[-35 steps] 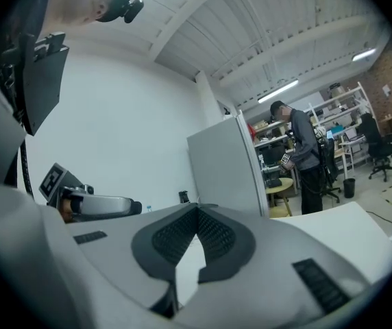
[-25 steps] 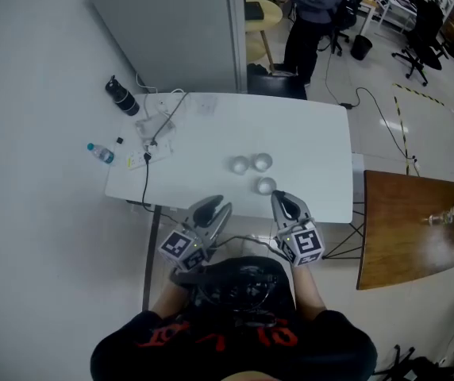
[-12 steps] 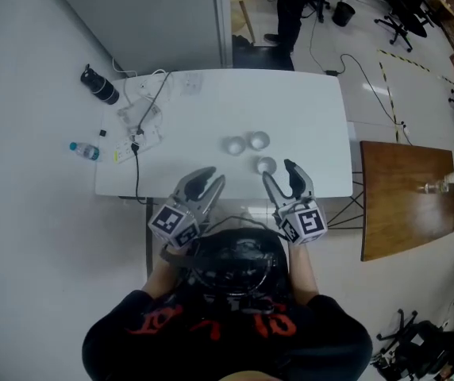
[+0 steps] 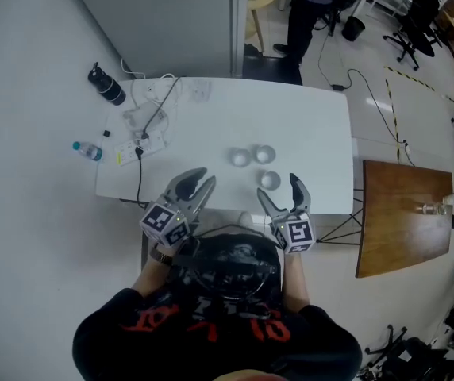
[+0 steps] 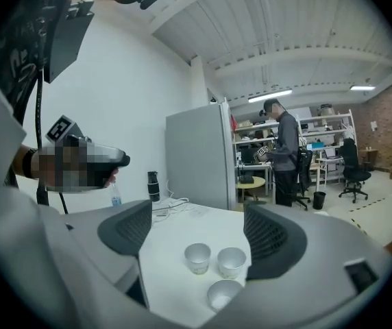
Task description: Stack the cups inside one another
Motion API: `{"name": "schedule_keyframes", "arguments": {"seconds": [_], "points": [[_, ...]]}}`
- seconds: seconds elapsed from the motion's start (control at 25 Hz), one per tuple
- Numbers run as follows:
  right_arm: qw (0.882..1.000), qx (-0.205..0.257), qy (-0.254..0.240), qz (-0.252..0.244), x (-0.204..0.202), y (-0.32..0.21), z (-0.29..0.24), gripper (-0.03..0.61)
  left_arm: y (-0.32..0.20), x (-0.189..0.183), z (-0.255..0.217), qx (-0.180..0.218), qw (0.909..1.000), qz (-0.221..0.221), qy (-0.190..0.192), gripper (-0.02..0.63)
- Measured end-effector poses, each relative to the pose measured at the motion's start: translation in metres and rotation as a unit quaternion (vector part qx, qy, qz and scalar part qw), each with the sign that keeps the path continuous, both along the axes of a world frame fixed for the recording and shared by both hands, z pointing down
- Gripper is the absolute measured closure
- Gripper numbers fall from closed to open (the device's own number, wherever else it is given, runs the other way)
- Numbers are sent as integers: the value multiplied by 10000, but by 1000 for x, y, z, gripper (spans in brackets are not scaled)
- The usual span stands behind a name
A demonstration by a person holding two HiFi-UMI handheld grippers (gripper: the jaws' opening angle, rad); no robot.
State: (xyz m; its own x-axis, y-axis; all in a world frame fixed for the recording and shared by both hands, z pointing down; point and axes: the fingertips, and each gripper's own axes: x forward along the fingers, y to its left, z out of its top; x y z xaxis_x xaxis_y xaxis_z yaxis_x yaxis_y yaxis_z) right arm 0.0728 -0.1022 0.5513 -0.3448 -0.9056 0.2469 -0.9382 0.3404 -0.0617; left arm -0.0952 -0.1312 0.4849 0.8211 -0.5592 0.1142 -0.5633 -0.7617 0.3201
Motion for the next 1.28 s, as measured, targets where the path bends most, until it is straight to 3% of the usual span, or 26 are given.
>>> {"name": "schedule_keyframes", "arguments": {"seconds": [0.04, 0.08, 0.2, 0.4, 0.8, 0.88, 0.92, 1.12, 1.28], "points": [[10000, -46, -31, -10, 1, -4, 1, 149, -1, 1, 0, -9, 10000, -41, -1, 503], [9999, -99, -96, 2, 2, -8, 3, 93, -2, 2, 1, -22, 10000, -62, -13, 503], [9993, -368, -118, -6, 8, -14, 22, 29, -3, 13, 1, -7, 10000, -23, -4, 503], [9975, -696, 60, -47, 10, -17, 54, 29, -3, 23, -6, 32, 10000, 54, -38, 503], [9872, -1579, 205, 30, 25, -15, 145, 32, -3, 8, 3, -110, 9997, -197, -81, 502], [9863, -1630, 236, -14, 25, -16, 149, 102, -3, 10, 3, -128, 9998, -161, -28, 503], [9863, -1634, 207, -53, 25, -16, 149, 107, -3, 13, 0, -123, 9998, -120, 43, 503], [9870, -1610, 12, -25, 25, -17, 145, 107, 0, 22, -5, -91, 9998, 50, 175, 503], [9831, -1809, -21, 286, 34, -24, 151, 95, -4, 22, -5, -58, 9998, 69, 193, 503]]}}
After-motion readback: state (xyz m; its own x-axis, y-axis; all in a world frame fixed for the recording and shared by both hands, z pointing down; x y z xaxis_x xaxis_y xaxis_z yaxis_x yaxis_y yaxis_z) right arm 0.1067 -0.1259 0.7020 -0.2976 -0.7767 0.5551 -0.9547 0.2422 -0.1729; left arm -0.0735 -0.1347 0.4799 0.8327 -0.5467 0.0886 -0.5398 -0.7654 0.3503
